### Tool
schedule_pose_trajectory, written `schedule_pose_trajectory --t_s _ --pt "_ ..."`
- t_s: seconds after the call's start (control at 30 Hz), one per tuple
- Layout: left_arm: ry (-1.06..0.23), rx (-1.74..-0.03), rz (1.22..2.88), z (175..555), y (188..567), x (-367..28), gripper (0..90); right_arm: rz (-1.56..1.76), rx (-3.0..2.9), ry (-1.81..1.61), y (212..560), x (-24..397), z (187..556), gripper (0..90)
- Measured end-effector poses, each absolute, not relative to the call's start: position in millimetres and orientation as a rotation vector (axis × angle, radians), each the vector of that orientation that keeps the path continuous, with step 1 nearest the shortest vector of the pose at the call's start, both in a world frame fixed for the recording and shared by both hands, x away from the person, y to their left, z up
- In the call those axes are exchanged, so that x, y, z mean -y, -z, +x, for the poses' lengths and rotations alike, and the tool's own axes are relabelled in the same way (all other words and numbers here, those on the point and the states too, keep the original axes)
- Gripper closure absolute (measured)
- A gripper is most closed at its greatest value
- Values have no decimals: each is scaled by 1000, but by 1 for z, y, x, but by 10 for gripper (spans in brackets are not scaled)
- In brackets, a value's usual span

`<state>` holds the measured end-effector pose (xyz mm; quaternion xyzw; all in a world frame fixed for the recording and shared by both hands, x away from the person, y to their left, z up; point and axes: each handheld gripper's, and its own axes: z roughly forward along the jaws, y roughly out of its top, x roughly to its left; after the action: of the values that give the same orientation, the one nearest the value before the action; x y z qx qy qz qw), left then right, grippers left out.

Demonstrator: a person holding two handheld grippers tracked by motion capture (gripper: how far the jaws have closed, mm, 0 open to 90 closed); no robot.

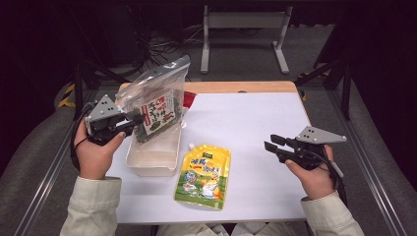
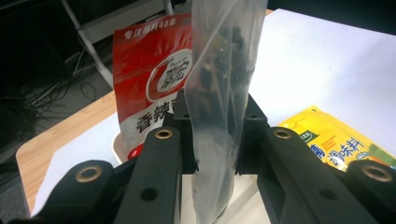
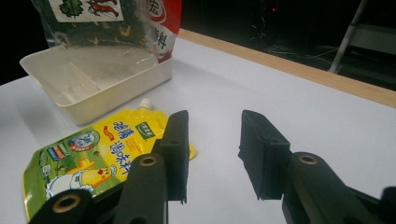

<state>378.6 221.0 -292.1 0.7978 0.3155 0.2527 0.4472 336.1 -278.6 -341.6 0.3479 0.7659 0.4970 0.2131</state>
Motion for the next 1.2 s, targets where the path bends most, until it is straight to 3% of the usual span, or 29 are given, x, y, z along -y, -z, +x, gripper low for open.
schedule_pose_trajectory --t_s 0.9,1.2 --pt "-685 -713 2073 396 313 -216 754 974 -2135 -1385 344 277 337 610" --pt "-603 -766 2040 409 334 -226 753 979 -2131 -1391 344 278 337 605"
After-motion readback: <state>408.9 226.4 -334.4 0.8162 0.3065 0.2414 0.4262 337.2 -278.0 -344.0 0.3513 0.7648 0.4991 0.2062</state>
